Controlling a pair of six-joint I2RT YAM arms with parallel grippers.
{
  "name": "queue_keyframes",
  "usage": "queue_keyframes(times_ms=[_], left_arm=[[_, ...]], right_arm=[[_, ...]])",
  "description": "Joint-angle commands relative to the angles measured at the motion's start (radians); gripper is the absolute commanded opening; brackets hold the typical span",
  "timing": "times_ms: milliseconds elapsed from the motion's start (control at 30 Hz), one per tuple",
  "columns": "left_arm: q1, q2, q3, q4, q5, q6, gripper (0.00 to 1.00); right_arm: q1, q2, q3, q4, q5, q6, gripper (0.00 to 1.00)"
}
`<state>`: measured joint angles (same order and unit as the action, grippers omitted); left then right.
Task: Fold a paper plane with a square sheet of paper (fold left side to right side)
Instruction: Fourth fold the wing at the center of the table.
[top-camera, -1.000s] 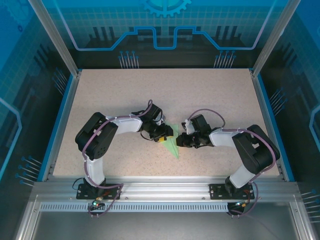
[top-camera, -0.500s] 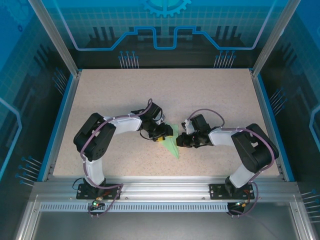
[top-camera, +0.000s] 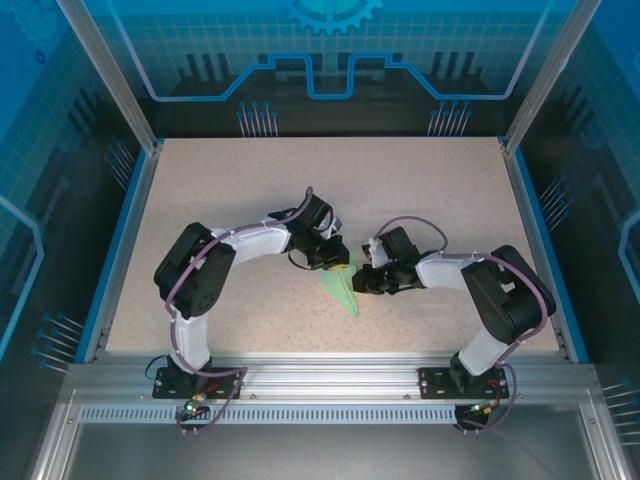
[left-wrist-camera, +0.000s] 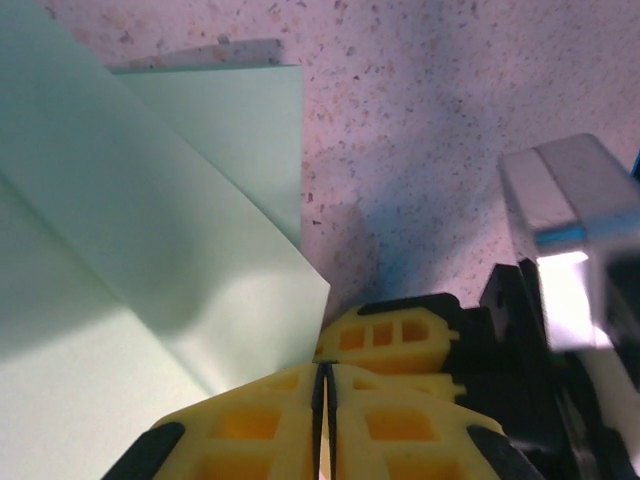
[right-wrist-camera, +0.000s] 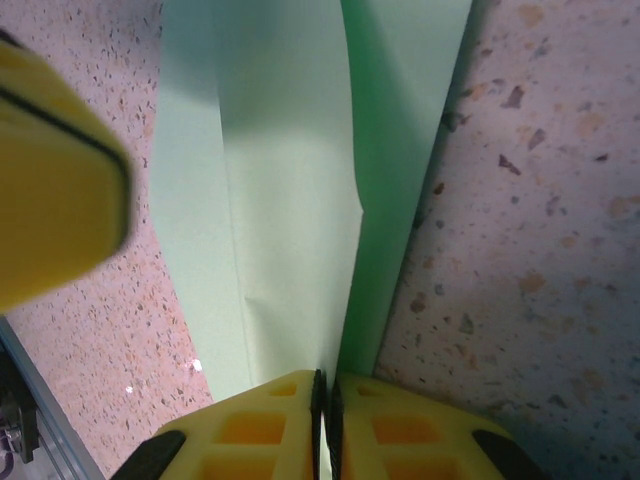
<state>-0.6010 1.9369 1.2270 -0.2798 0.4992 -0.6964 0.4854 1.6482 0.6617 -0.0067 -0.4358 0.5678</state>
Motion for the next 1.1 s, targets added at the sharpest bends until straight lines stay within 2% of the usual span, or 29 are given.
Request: queue_keyframes(times_ms=[0,767,1067], left_arm=[[-0.010,0.042,0.041,-0.020,0.034,0.038,0.12],[-0.010,0.118,-0.029,-0.010,-0.054,0.038,0.04],[-0.011,0.123,-0.074,-0.008,-0.073,0.026,0.03]], right_arm=[[0.007,0.048,-0.008,-0.083,0.084,-0.026,0.14],[0.009,0.046,0.005,-0.101,0.089,-0.032,0.14],[-0.001,-0.020,0.052,-0.139,0.095,-0.040,0.19]])
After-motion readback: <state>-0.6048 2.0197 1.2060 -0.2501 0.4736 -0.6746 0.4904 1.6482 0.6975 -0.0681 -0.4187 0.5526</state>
